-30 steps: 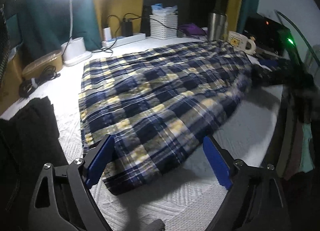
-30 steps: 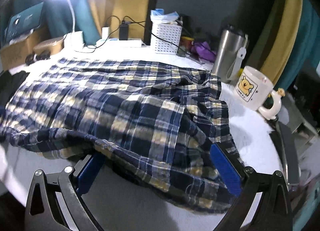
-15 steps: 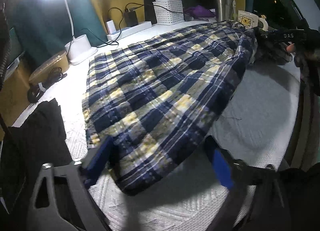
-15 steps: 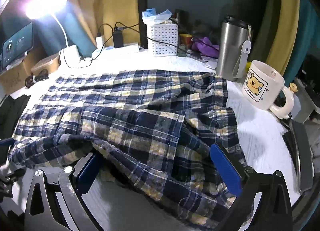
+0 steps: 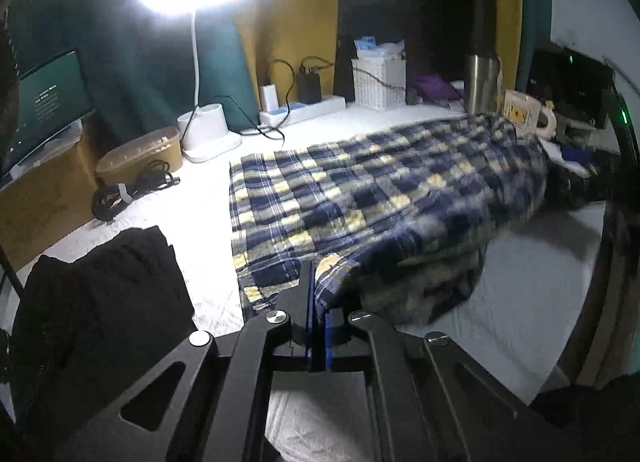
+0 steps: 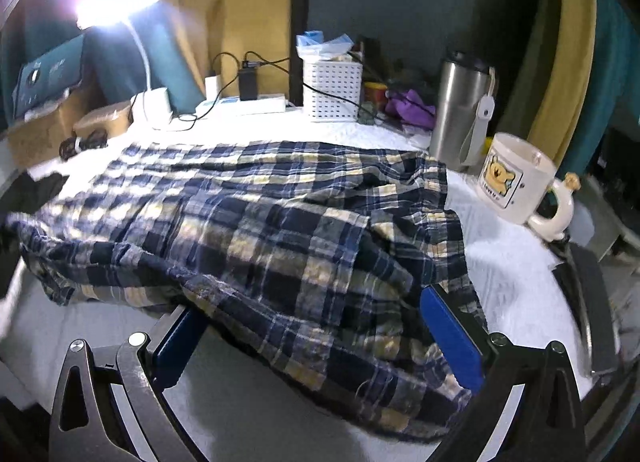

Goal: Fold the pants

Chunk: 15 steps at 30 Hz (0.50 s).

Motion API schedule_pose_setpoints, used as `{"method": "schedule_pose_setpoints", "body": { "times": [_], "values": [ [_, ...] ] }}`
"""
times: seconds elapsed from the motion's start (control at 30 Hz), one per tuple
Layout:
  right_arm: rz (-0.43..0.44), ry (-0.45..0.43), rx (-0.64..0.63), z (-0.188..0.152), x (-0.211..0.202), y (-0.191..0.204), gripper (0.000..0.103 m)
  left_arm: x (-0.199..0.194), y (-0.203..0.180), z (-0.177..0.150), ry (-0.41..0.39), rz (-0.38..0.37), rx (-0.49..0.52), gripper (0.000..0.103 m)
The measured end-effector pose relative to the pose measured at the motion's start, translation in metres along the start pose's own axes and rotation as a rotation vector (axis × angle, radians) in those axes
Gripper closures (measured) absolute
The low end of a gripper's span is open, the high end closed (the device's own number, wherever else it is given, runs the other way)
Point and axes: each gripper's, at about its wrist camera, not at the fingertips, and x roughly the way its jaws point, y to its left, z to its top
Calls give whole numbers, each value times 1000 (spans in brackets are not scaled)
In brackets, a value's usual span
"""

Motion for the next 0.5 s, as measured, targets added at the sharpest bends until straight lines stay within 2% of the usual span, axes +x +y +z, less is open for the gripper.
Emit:
{"method": "schedule_pose_setpoints", "body": {
  "times": [0.13,0.23,0.43,0.47,0.5],
  "values": [
    [-34,0,-101,-20,-4,23,0,-9,-1,9,-38,2,-14,101],
    [-109,2,-188,-37,0,35,0,-13,-2,13,-56,5,-16,101],
    [-182,-21,-174,-46,5,13,1,-13,-1,13,-62,2,-25,101],
    [-193,-21,-166,-47,6,7,7,-14,0,12,-64,-1,-31,101],
    [-194,-21,-159,-48,6,2,25,-15,0,12,-64,-8,-38,101]
  ]
}}
